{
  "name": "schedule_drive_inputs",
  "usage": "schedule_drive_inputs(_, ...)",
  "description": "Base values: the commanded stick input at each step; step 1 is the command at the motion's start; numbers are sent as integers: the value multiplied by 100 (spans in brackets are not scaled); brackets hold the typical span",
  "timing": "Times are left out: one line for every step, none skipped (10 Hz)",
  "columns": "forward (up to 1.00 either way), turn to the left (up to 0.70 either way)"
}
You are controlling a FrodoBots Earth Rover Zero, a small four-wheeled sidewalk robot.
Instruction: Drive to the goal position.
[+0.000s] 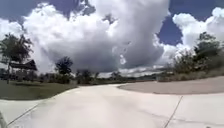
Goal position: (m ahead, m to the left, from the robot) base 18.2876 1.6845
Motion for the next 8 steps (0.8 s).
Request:
schedule_drive_inputs(85,0)
schedule_drive_inputs(85,0)
schedule_drive_inputs(85,0)
schedule_drive_inputs(85,0)
schedule_drive_inputs(85,20)
schedule_drive_inputs(85,34)
schedule_drive_inputs(85,24)
schedule_drive_inputs(85,10)
